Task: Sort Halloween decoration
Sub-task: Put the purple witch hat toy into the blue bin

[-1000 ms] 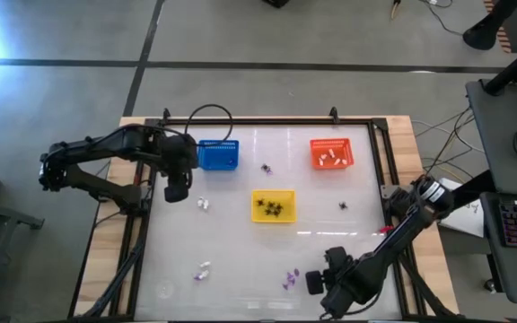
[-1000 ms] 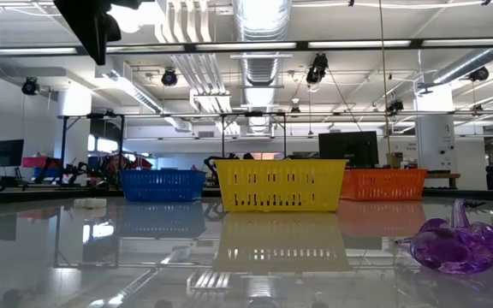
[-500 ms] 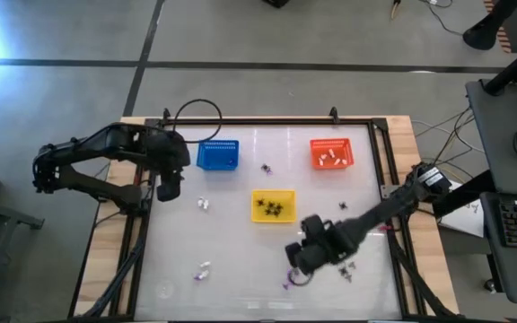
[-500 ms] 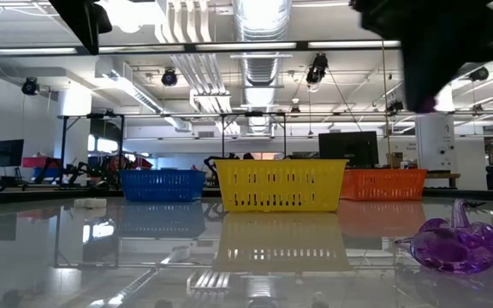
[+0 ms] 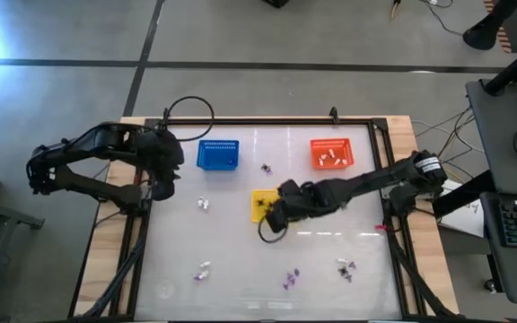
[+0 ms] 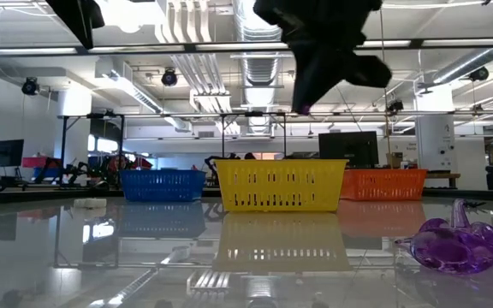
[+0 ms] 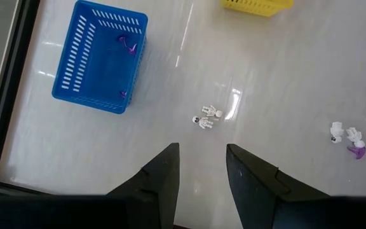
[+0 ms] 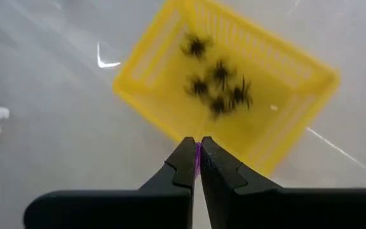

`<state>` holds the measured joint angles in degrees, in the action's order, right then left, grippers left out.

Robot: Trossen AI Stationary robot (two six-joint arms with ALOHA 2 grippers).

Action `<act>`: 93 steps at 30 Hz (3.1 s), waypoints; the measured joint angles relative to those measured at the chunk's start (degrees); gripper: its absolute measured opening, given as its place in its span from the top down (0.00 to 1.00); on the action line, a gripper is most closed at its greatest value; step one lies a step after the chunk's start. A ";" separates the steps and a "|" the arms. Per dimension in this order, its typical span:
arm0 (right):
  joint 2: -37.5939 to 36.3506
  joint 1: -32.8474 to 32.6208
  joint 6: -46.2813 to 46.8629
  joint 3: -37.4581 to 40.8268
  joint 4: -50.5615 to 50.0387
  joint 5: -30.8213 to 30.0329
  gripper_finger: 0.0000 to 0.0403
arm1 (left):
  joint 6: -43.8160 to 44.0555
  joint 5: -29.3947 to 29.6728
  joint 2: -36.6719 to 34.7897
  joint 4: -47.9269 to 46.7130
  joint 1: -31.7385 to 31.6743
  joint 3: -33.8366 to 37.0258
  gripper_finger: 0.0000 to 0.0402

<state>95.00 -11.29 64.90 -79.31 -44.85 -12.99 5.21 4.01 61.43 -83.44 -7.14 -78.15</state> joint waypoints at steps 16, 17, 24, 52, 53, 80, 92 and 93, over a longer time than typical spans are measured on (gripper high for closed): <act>0.12 13.62 -18.13 0.00 13.84 5.60 0.98 | -0.15 3.15 0.30 0.54 0.00 0.00 0.72; 0.17 14.29 -18.66 0.00 14.81 5.65 0.98 | -0.15 3.15 0.30 0.74 0.00 0.00 0.72; 0.28 18.49 -23.79 0.00 19.76 6.92 0.98 | -0.17 4.48 0.30 1.38 0.02 0.00 0.72; 10.65 32.28 -31.95 -0.46 48.94 20.89 0.98 | 3.12 19.55 0.56 4.38 -0.05 0.00 0.72; 11.58 32.34 -31.95 -1.16 48.79 21.26 0.98 | 3.33 19.55 0.56 4.39 -0.07 0.00 0.72; 33.34 32.72 -50.26 -35.76 19.92 30.29 0.98 | 8.63 19.61 0.68 4.39 -0.09 0.00 0.72; 36.94 32.79 -51.61 -39.58 17.58 32.93 0.98 | 10.34 19.52 0.72 4.28 -0.09 0.00 0.72; 36.94 32.81 -51.62 -39.59 17.55 32.91 0.98 | 10.34 19.52 0.72 4.28 -0.09 0.00 0.72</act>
<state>131.94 21.52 13.28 -118.90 -27.30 19.92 15.55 23.53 62.15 -79.15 -7.22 -78.15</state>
